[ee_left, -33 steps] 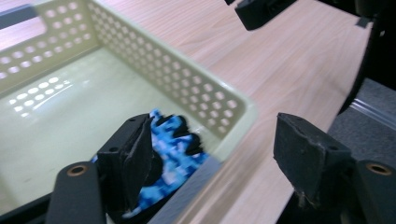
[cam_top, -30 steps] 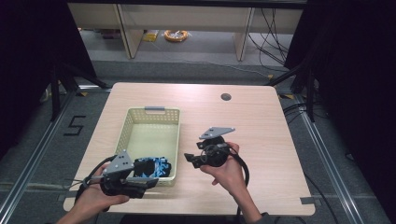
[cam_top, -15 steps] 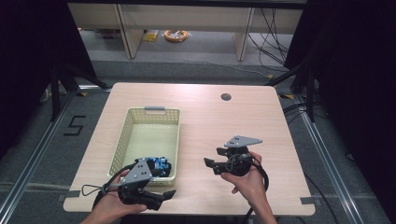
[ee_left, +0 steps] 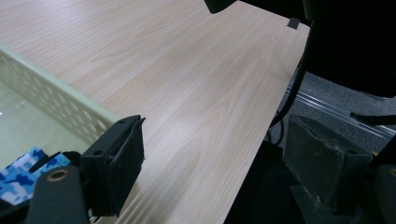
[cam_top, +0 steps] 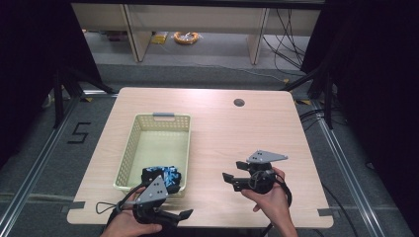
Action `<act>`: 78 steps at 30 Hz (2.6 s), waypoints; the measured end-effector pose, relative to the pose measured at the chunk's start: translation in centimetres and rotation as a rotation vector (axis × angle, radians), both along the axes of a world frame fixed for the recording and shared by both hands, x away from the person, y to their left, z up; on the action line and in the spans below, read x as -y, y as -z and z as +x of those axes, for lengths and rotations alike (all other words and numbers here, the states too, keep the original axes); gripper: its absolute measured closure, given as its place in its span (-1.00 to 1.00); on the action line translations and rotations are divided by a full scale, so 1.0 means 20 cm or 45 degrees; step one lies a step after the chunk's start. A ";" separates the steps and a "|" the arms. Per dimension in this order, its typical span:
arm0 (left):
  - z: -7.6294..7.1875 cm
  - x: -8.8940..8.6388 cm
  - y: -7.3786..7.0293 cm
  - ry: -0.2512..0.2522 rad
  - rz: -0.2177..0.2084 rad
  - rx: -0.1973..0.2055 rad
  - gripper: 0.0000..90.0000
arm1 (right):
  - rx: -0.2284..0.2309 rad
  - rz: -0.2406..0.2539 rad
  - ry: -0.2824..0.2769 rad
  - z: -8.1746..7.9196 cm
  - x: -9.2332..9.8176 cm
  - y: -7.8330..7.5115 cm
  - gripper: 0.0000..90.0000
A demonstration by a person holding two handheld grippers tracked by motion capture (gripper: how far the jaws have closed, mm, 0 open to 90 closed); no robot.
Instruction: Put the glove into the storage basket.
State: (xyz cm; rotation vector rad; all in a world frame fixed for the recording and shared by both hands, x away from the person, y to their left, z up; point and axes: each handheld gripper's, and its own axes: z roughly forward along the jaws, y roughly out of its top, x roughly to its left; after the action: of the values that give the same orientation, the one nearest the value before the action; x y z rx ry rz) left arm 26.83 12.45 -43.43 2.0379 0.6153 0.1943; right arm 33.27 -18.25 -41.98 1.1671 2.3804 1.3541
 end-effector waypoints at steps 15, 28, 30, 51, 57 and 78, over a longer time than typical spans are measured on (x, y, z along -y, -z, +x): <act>-0.04 0.04 0.09 0.017 -0.007 -0.017 -0.57 | -0.013 0.028 0.008 -0.03 0.05 0.08 -0.28; -0.07 0.04 0.20 0.046 0.042 -0.089 -0.55 | -0.028 0.043 -0.033 -0.12 0.03 0.12 -0.35; -0.07 0.03 0.20 0.064 0.044 -0.069 -0.56 | -0.002 0.026 -0.045 -0.12 0.03 0.12 -0.35; -0.08 -0.04 0.30 0.006 0.063 -0.090 -0.64 | 0.014 0.027 -0.029 -0.23 0.09 0.21 -0.53; -0.09 -0.04 0.31 -0.010 0.055 -0.101 -0.65 | 0.001 0.029 -0.017 -0.27 0.09 0.24 -0.57; -0.10 -0.08 0.34 -0.027 0.132 -0.069 -0.65 | -0.020 -0.100 -0.035 -0.42 0.12 0.33 -0.60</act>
State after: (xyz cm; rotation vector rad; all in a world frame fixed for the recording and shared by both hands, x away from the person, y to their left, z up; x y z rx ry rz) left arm 24.73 14.02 -50.29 2.1430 0.6730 0.1869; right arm 24.86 -20.64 -48.57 1.1328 2.4449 1.2518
